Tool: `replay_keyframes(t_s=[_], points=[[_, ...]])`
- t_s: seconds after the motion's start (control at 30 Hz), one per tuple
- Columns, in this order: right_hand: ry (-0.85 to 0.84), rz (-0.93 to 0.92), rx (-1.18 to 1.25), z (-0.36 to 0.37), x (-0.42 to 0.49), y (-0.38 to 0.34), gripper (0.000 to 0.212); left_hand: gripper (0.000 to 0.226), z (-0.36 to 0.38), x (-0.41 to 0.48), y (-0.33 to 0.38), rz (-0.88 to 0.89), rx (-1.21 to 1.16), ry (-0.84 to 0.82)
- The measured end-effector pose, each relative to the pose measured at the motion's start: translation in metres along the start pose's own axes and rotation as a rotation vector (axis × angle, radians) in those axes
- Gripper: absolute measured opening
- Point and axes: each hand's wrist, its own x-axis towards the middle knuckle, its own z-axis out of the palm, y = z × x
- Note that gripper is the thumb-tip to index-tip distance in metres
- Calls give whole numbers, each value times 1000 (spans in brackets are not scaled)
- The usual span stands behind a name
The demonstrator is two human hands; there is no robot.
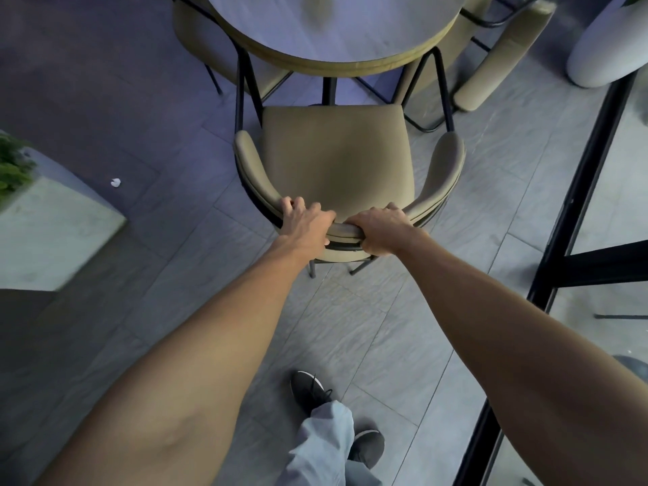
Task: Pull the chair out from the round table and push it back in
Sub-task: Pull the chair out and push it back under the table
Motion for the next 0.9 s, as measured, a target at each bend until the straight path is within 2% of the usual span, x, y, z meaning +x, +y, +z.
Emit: replay_keyframes(t_s=[0.37,0.53,0.67,0.9], points=[[-13,43,-19,-3,-3,-6,45,31,-2,1,2,9,15,-15],[5,74,5,-9,-17,-5,40,35,-17,-8,14,27,-27,-97],[50,91,20,-51,-41,14,43,38,-63,-5,36,69,-126,-41],[313,214,159,-146,-85,89,39,33,-181,21,90,114,-203,159]])
